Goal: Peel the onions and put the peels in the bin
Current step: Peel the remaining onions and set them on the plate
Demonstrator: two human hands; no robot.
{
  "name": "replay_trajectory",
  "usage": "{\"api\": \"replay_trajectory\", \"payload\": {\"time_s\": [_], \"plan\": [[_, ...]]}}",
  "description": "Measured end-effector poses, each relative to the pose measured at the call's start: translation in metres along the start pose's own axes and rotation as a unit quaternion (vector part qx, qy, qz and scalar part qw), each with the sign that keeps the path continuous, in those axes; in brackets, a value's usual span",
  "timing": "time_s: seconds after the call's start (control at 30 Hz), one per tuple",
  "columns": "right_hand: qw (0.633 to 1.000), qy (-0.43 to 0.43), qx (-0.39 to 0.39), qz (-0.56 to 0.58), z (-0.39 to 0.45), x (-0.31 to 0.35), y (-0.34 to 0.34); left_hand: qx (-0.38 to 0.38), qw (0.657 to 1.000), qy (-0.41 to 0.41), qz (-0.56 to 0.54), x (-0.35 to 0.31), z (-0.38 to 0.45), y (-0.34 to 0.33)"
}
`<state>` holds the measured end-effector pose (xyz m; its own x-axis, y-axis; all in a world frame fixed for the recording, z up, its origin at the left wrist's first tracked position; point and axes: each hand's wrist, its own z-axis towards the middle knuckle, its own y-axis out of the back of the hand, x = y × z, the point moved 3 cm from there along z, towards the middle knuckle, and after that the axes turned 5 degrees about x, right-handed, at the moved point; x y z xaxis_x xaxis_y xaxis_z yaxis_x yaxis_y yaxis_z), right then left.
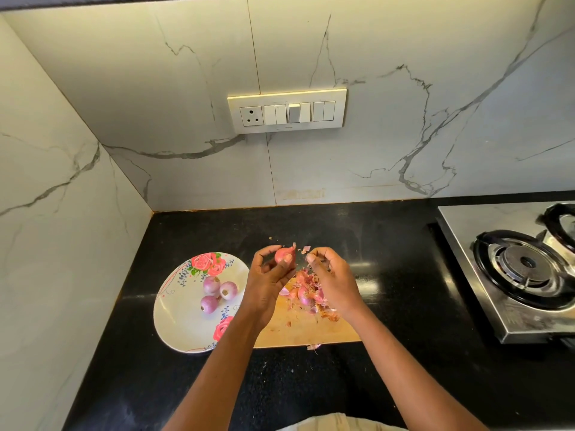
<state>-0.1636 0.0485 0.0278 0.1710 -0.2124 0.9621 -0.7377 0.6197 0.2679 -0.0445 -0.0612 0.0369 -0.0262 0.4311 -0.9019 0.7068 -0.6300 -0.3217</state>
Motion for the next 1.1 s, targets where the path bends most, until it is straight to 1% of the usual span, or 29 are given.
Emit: {"api": "replay_trajectory", "payload": {"time_s": [0.1,0.23,0.4,0.57,0.67,0.83,0.9,1.0,1.1], "plan": [[1.000,-0.004,0.009,-0.008,0.002,-0.002,0.005,0.002,1.000,0.014,-0.021,-0.001,0.000,0.003],[0.999,0.004,0.039,-0.003,0.001,0.008,-0.002,0.026,1.000,0.014,0.003,-0.002,0.000,-0.004],[0.999,0.007,-0.008,0.046,-0.001,0.009,-0.003,0.029,0.999,0.008,0.032,0.000,-0.001,-0.008],[0.995,-0.003,-0.025,0.094,0.000,0.004,-0.004,0.029,0.999,0.005,0.042,-0.004,0.001,-0.005],[0.996,0.005,-0.031,0.082,0.002,0.003,-0.003,0.028,0.999,0.007,0.039,-0.002,0.000,-0.005],[0.999,0.015,-0.038,0.011,0.001,0.005,-0.009,0.011,0.999,0.012,0.040,0.003,-0.003,-0.005],[0.999,0.019,-0.036,0.021,0.001,0.007,-0.010,0.001,0.999,0.009,0.033,0.003,-0.003,-0.006],[0.998,0.037,-0.011,0.054,-0.003,0.014,-0.012,-0.009,1.000,0.004,0.003,0.000,-0.002,-0.004],[0.997,0.059,0.000,0.058,-0.005,0.015,-0.012,-0.004,1.000,0.005,0.010,-0.002,-0.001,-0.001]]}}
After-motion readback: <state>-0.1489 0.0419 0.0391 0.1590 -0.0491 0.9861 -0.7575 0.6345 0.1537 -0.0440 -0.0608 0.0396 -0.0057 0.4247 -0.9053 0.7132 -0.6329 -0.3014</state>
